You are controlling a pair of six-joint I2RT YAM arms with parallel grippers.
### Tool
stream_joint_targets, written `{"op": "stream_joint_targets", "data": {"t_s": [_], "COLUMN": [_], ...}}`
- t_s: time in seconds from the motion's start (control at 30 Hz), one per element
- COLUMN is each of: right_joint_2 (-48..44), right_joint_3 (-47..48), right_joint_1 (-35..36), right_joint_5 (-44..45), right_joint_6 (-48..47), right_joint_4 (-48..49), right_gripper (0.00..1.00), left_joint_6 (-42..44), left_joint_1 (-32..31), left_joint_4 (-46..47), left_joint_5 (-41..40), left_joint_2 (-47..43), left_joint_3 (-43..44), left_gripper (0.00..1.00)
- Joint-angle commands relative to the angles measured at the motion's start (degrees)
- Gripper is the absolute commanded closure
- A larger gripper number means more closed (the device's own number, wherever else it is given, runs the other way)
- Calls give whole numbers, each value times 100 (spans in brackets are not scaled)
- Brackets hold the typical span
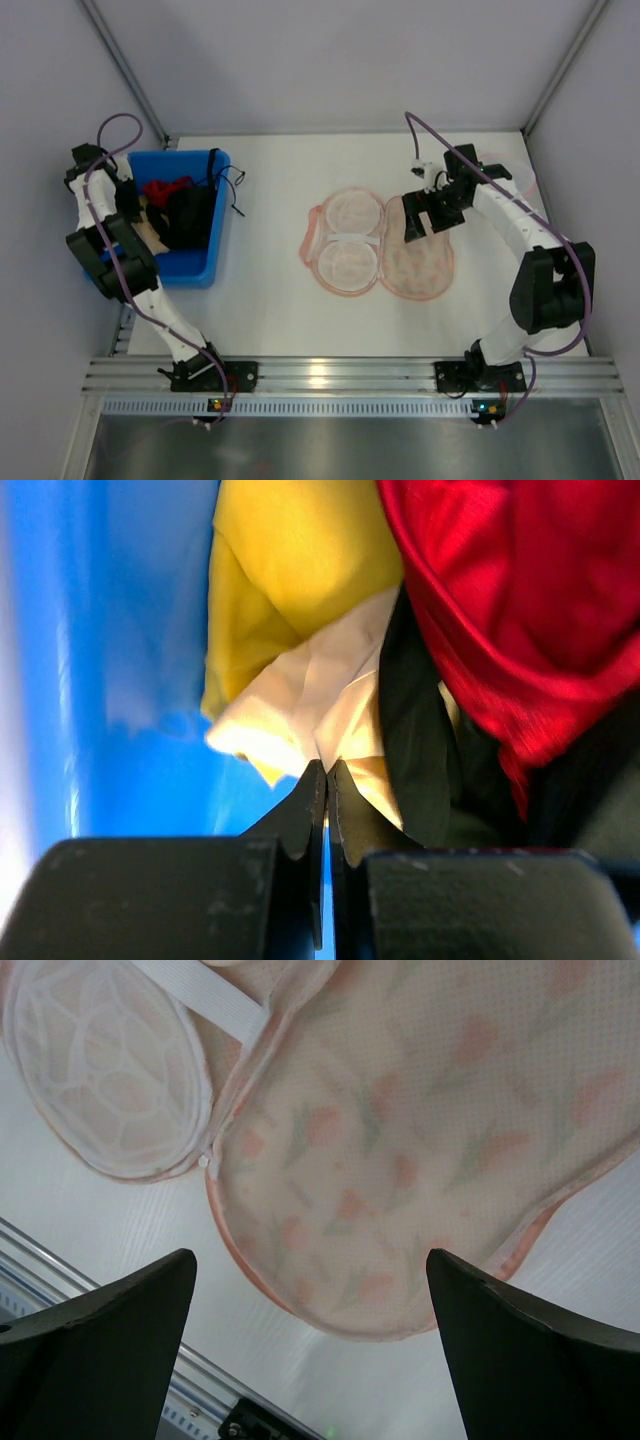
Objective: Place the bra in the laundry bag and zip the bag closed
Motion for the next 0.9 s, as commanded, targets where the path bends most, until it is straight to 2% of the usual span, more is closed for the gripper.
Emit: {"op": "stream_joint_targets", "data": {"t_s": [0.0, 0.13, 0.37, 0.47, 0.6, 0.63, 0.87], "right_joint_2": [80, 265, 809, 985, 1153, 1188, 1408], "right_joint_3": [-37, -143, 67, 76, -195, -257, -653], "right_joint_1": [200, 499, 798, 833, 921, 982, 1290], "right_joint_5": [-90, 24, 121, 183, 165, 148, -195], "right_joint_6": [-57, -101, 22, 48, 31, 5, -92], "right_joint_4": [276, 434, 636, 733, 900, 970, 1173], "right_gripper": [2, 2, 4, 5, 5, 5, 7], "left_joint_6": [164, 200, 235, 191, 112, 77, -485], "left_joint_1": [14, 14, 14, 14, 14, 14, -48], "left_joint_4": [163, 163, 102, -4, 5, 5, 5], "left_joint_5": [70, -79, 52, 569, 1641, 2209, 4179], "left_joint_2": [-1046, -2029, -2823, -2999, -3306, -3420, -3658], "left_joint_3": [-69, -16, 431, 695, 827, 836, 1082], "left_gripper": [100, 100, 100, 100, 100, 100, 100]}}
